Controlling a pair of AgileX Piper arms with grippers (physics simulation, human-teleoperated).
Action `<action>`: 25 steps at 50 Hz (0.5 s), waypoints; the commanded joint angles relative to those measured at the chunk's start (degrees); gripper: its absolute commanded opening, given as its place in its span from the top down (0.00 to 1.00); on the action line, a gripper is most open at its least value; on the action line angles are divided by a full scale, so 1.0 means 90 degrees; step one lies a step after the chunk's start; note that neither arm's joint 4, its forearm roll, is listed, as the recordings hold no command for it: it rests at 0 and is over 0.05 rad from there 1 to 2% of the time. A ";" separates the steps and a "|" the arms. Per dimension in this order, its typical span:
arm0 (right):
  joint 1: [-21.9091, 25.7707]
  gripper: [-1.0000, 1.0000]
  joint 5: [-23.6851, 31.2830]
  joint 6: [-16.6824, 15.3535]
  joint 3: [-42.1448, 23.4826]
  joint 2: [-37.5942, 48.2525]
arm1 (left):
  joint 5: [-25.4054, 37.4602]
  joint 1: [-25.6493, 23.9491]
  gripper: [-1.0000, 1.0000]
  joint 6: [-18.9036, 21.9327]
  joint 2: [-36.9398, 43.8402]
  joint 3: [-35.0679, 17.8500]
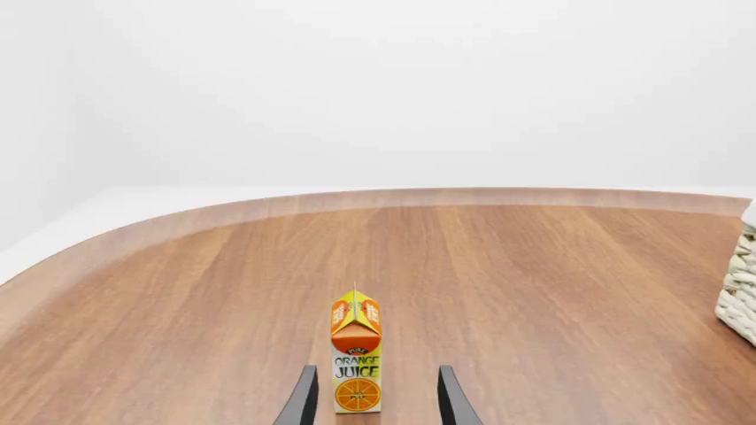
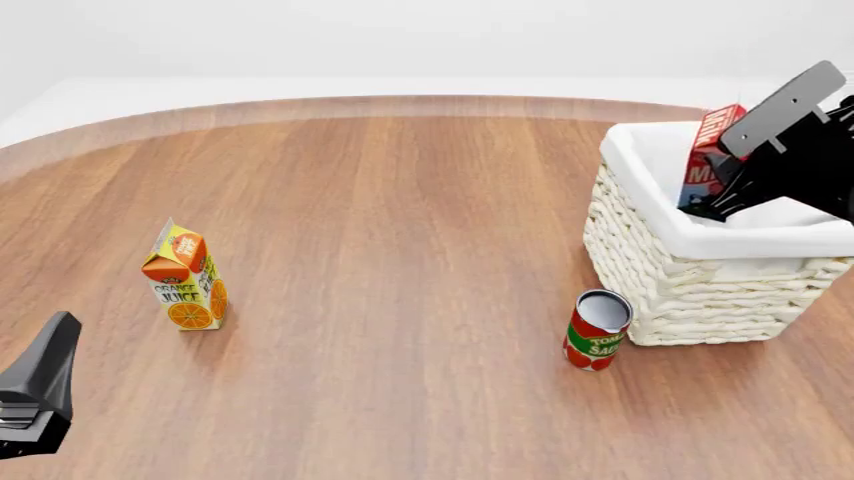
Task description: Pick the milk and place it in the basket.
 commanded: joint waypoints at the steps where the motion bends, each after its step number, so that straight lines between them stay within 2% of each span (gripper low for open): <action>1: -0.0060 1.00 -0.0120 0.0044 -0.0149 -0.0006 | 0.0000 0.0000 0.00 0.0000 0.0000 0.0000; 5: -0.0066 1.00 -0.0124 0.0041 -0.0149 -0.0010 | 0.0000 0.0000 0.00 0.0000 0.0000 0.0000; 6: -0.0100 0.00 -0.0077 0.0054 -0.0219 -0.0030 | 0.0000 0.0000 0.00 0.0000 0.0000 0.0000; 25: -0.0123 0.00 -0.0071 0.0050 -0.0229 -0.0098 | 0.0000 0.0000 0.00 0.0000 0.0000 0.0000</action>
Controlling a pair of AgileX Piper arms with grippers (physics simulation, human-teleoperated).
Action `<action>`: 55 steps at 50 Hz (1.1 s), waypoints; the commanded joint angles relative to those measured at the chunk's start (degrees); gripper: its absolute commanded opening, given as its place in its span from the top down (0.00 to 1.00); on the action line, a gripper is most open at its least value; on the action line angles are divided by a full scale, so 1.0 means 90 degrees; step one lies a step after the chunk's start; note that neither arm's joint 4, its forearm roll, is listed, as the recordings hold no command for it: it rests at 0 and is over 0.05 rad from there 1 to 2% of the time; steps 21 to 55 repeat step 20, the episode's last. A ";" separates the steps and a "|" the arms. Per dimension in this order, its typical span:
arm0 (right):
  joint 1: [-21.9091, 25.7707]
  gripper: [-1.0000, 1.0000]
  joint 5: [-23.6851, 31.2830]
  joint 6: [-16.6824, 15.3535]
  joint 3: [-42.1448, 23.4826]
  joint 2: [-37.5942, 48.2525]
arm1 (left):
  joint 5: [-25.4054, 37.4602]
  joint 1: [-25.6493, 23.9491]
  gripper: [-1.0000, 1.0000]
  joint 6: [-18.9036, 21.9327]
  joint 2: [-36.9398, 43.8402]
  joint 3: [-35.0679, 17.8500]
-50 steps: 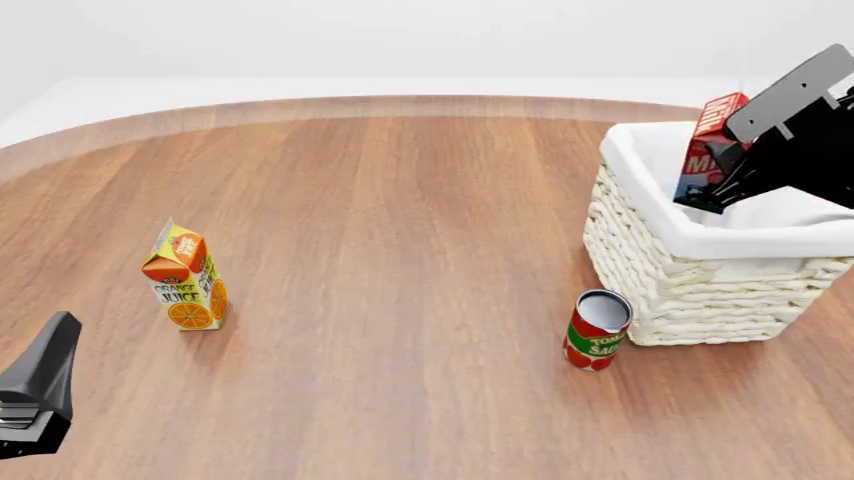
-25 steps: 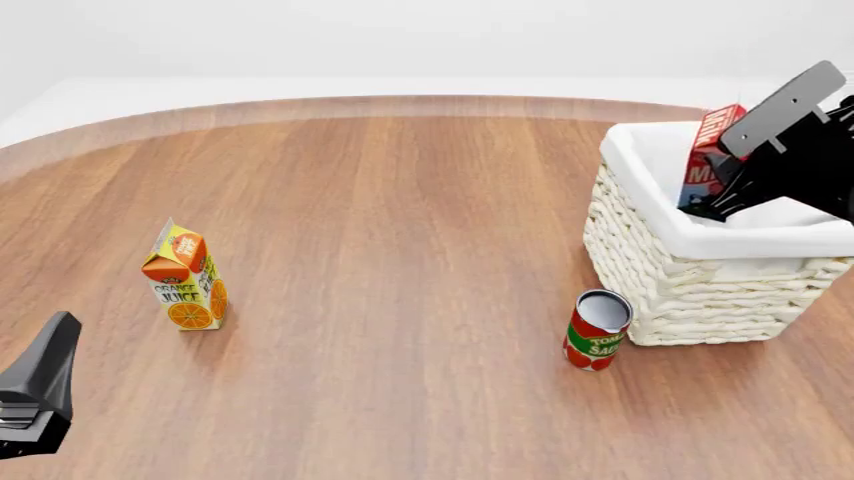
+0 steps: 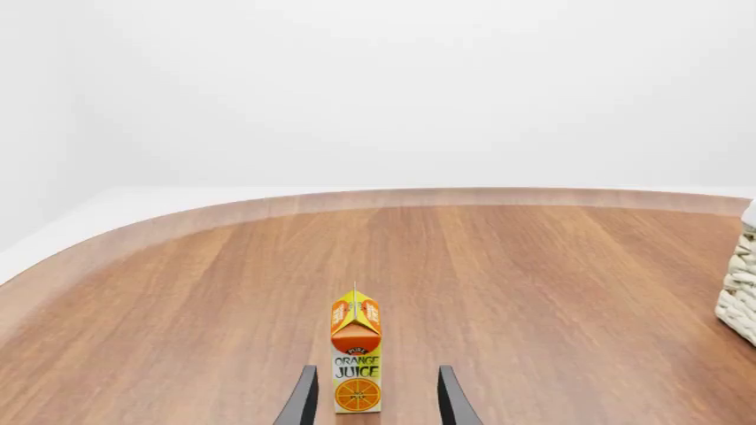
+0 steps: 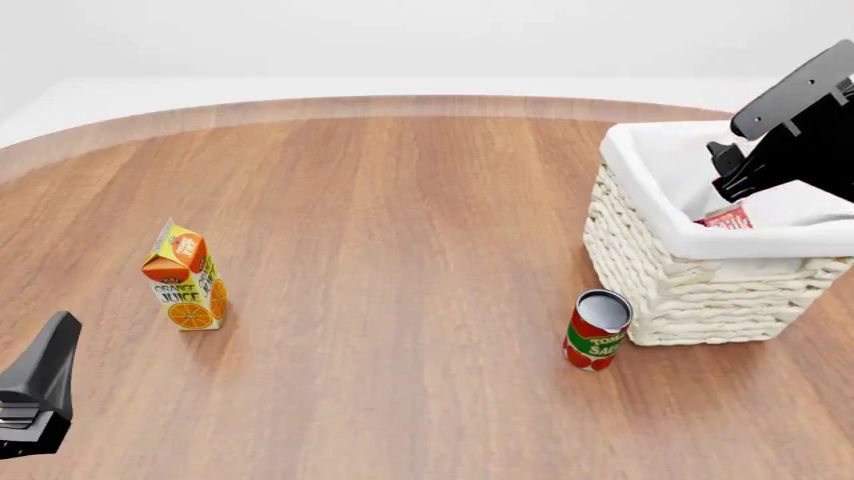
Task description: Pick the milk and place it in the basket.
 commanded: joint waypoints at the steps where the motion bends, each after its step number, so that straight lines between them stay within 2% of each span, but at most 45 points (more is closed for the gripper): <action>1: -0.0020 0.00 -0.0018 -0.0001 -0.0025 -0.0035 | 0.0000 0.0000 0.00 0.0000 0.0000 0.0000; 16: 0.0012 0.00 0.0102 0.0014 -0.0057 -0.0170 | 0.0000 0.0000 0.00 0.0000 0.0000 0.0000; 17: 0.0042 0.00 0.0293 0.0059 -0.0125 -0.0352 | 0.0000 0.0000 0.00 0.0000 0.0000 0.0000; 55: 0.0042 0.00 0.0296 0.0059 -0.0126 -0.0354 | 0.0000 0.0000 0.00 0.0000 0.0000 0.0000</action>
